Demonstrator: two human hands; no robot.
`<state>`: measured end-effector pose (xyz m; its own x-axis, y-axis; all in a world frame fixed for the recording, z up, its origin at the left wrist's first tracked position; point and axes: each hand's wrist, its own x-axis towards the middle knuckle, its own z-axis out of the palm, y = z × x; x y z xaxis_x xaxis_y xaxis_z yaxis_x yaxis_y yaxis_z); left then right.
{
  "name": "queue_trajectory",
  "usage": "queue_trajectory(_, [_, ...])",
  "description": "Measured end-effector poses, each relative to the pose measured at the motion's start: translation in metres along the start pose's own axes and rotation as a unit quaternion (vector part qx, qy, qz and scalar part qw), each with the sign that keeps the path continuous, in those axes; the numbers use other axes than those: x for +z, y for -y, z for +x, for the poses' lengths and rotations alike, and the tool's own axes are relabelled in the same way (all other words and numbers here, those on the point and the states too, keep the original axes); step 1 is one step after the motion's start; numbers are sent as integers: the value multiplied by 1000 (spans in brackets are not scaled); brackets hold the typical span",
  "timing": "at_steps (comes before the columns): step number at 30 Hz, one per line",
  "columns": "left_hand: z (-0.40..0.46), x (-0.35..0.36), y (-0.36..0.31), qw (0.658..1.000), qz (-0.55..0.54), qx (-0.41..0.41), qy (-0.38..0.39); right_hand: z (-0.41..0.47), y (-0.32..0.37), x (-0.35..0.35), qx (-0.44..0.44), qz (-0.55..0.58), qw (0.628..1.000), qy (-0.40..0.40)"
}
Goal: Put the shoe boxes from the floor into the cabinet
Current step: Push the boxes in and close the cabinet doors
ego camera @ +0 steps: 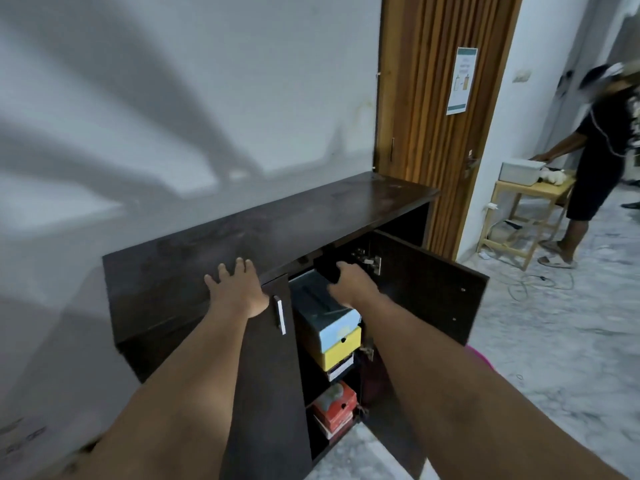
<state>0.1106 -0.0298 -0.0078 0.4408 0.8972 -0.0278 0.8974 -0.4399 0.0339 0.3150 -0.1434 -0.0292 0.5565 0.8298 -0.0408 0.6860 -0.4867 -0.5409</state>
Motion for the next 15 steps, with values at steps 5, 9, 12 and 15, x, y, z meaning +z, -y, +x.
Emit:
queue_trajectory(5, [21, 10, -48, 998, 11, 34, -53, 23, -79, -96, 61, -159, 981, -95])
queue_trajectory(9, [30, 18, -49, 996, 22, 30, -87, 26, -140, -124, 173, -186, 965, -62])
queue_trajectory(12, [31, 20, -47, 994, 26, 37, -96, 16, -162, -125, 189, -175, 966, -16])
queue_trajectory(15, [30, 19, -47, 994, 21, 43, -96, 7, -155, -127, 180, -164, 970, -13])
